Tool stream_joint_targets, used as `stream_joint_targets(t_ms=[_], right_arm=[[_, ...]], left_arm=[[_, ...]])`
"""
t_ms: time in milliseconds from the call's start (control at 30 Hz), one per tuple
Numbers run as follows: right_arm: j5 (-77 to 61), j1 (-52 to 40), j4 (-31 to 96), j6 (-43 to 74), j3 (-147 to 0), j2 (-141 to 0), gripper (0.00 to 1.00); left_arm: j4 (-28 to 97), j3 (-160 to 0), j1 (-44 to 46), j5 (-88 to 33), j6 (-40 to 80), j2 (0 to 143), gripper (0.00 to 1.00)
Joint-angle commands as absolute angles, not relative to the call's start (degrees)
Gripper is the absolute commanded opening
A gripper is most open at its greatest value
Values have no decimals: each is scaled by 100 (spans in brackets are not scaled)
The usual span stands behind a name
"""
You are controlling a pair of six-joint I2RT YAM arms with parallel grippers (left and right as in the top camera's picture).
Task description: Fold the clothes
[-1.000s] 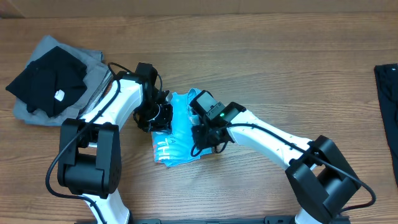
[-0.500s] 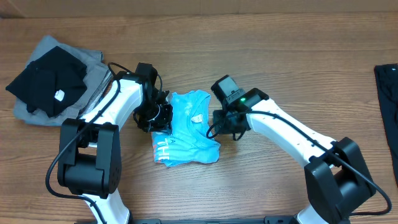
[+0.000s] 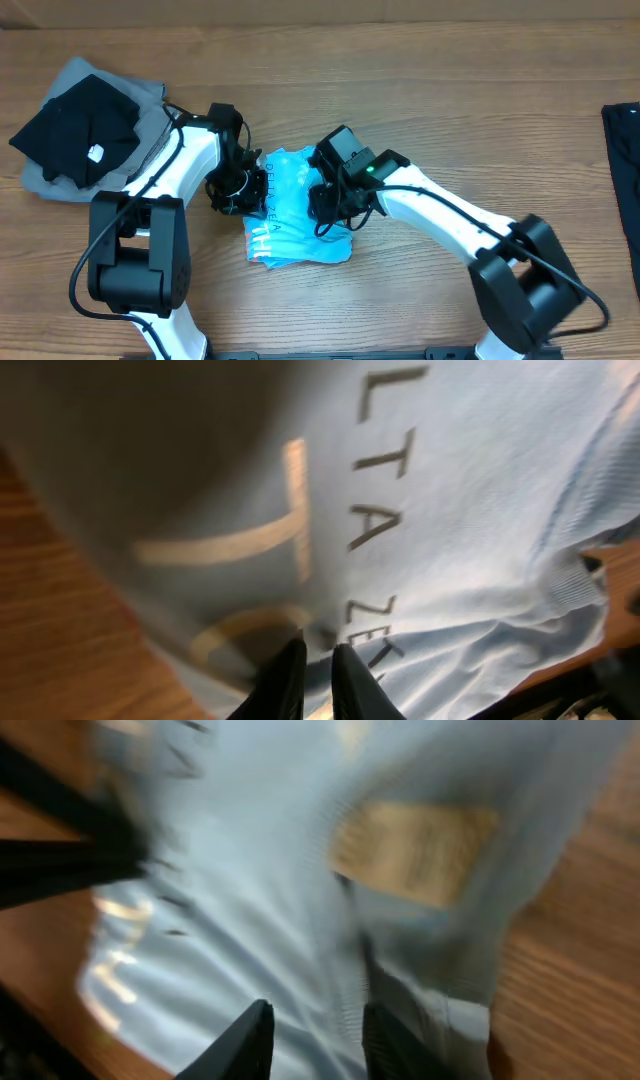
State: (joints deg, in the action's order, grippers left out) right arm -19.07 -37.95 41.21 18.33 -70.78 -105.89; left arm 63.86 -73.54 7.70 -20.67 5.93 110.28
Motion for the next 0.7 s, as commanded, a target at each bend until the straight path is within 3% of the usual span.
stream_joint_targets(t_ms=[0, 233, 500, 667], right_arm=[[-1909, -3743, 4272, 2311, -7196, -10842, 29], [-1691, -3227, 5100, 3085, -7199, -10853, 27], [-2952, -3100, 5251, 1750, -7203, -10344, 26], [-3413, -3249, 4998, 2091, -7196, -10267, 27]], left_arm=[[6495, -7328, 698, -1890, 451, 10899, 14], [6993, -7328, 698, -1511, 294, 10899, 12], [7052, -7328, 720, -3800, -1125, 10560, 18], [7242, -7277, 777, -3321, -1048, 10425, 19]])
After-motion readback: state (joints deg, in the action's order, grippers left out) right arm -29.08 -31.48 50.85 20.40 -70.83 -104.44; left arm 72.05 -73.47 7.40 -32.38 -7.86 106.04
